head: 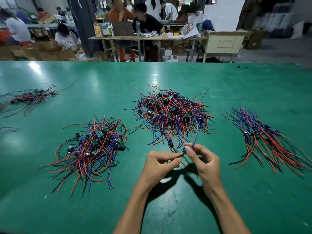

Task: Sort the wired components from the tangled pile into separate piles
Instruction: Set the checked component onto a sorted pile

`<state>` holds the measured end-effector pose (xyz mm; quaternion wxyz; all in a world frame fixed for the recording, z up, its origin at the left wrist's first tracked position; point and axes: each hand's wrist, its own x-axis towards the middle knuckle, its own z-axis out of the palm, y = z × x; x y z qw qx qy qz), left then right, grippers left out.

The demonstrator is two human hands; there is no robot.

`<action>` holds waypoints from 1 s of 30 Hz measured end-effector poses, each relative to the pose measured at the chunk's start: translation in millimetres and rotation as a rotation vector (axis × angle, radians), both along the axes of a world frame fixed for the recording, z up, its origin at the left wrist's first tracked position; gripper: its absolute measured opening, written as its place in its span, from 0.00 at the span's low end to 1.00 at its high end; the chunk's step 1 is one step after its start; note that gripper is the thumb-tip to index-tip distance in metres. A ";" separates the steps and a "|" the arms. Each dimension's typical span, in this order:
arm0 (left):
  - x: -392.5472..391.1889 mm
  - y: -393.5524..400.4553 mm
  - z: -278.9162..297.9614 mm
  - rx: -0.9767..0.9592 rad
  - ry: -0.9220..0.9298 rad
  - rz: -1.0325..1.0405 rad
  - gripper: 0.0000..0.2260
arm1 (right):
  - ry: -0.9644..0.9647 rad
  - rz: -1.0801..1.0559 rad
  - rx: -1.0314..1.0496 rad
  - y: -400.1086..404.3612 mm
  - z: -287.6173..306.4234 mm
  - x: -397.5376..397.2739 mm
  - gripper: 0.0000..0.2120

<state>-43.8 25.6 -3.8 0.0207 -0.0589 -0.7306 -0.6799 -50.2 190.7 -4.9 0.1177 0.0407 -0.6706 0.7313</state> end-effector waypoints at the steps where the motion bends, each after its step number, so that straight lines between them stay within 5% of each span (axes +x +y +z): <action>1: -0.1 0.8 -0.7 -0.008 0.029 0.034 0.08 | -0.009 0.011 -0.048 1.2 -0.2 0.1 0.05; 7: 1.3 2.1 -8.8 -0.262 0.396 0.308 0.11 | -0.045 -0.010 -0.230 0.7 0.1 -0.2 0.08; 12: 6.4 8.0 -6.9 -0.733 0.991 0.435 0.10 | -0.129 0.017 -0.297 7.9 3.6 -0.9 0.16; 15: 8.3 17.5 -4.2 -0.760 1.044 0.462 0.07 | -0.167 0.010 -0.369 11.0 4.1 -0.7 0.19; 19: 12.7 21.7 -4.9 -0.612 0.910 0.356 0.09 | -0.166 -0.016 -0.402 10.8 0.8 -0.4 0.23; 24: 16.6 29.0 1.5 -0.174 0.407 0.195 0.14 | -0.155 0.018 -0.356 7.9 1.3 -1.1 0.30; 30: 14.5 32.7 2.2 0.058 0.065 0.043 0.18 | -0.146 -0.001 -0.248 -1.8 2.5 2.9 0.19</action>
